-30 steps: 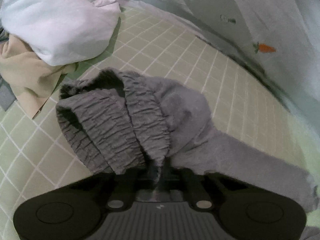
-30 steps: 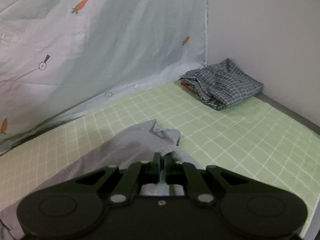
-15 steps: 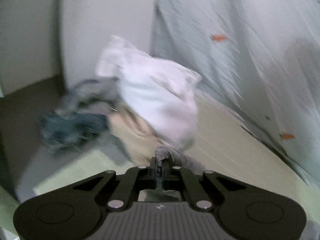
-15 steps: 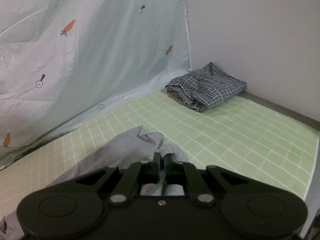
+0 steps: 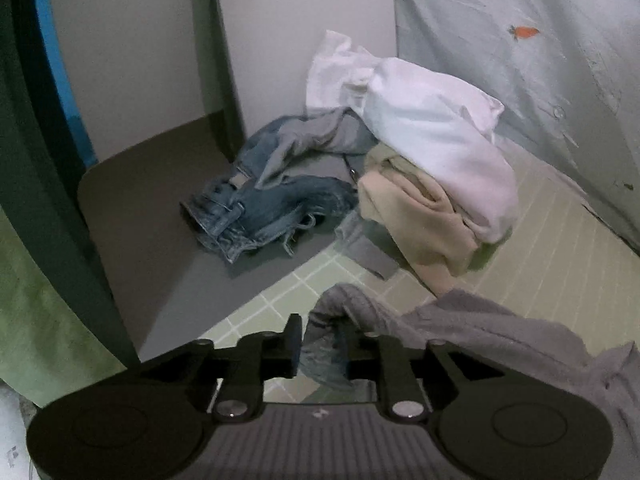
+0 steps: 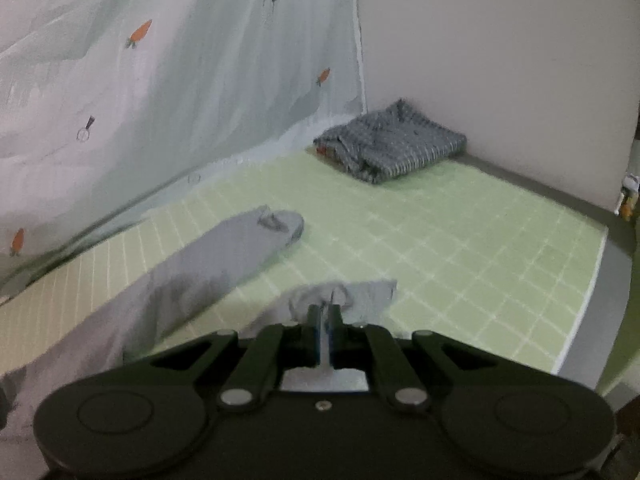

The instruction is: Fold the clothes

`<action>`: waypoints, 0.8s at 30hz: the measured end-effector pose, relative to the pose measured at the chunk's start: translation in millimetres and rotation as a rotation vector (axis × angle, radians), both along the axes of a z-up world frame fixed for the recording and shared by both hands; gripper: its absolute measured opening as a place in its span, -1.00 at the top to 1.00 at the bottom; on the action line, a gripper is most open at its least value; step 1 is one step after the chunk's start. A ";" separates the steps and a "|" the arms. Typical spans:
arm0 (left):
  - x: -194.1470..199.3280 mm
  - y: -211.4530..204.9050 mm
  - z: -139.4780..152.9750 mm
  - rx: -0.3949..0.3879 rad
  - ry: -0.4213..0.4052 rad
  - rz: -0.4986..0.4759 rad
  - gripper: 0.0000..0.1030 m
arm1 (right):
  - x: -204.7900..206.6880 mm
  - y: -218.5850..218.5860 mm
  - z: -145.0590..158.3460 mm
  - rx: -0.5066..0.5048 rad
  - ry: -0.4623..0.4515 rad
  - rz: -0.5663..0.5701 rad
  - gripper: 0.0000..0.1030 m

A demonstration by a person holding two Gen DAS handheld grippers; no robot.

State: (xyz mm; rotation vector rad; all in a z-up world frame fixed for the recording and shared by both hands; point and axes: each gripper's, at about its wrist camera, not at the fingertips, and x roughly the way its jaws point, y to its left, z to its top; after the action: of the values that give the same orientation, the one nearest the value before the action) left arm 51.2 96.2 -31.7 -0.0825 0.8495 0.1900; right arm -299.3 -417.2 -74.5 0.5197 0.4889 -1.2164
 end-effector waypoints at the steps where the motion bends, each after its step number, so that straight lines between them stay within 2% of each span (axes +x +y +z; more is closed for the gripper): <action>1: -1.4 0.5 -2.8 0.004 0.009 -0.001 0.36 | -1.6 2.4 -2.2 0.009 0.000 -0.001 0.93; 3: -7.6 -10.2 2.3 -0.003 -0.017 -0.043 -0.09 | -5.4 5.3 -5.6 0.024 -0.003 -0.003 0.85; 5: -11.7 -26.9 7.9 -0.001 -0.048 -0.099 -0.31 | -9.8 5.4 -7.7 0.034 -0.005 -0.005 0.60; 6: -14.1 -38.6 10.2 0.002 -0.057 -0.138 -0.38 | -12.1 4.9 -8.6 0.038 -0.003 -0.006 0.24; 7: -17.1 -52.3 11.2 0.003 -0.057 -0.181 -0.43 | -14.7 2.8 -9.5 0.039 0.002 -0.011 0.07; 9: -26.0 -84.2 10.7 0.000 -0.046 -0.276 -0.59 | -21.2 -4.2 -12.2 0.050 0.009 -0.014 0.03; 10: -31.9 -99.9 8.4 -0.005 -0.032 -0.316 -0.60 | -25.5 -10.2 -15.0 0.075 0.013 -0.008 -0.03; 12: -48.1 -136.3 -0.3 -0.026 0.006 -0.407 -0.60 | -35.5 -20.9 -21.3 0.120 0.016 0.001 -0.27; 14: -67.2 -173.7 -13.5 -0.047 0.055 -0.501 -0.60 | -47.4 -30.7 -28.9 0.139 0.032 0.008 -0.38; 20: -127.1 -281.6 -55.8 -0.018 0.201 -0.749 -0.64 | -73.9 -64.7 -52.7 0.189 0.102 0.064 -0.37; 24: -153.6 -342.1 -79.4 0.031 0.241 -0.827 -0.65 | -75.6 -85.6 -64.3 0.153 0.187 0.180 -0.34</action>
State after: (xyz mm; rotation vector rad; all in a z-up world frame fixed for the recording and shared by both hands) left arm -102.5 -246.0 -111.1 0.3264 1.0551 -0.5733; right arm -374.9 -502.8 -138.8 0.4823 0.7759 -1.0639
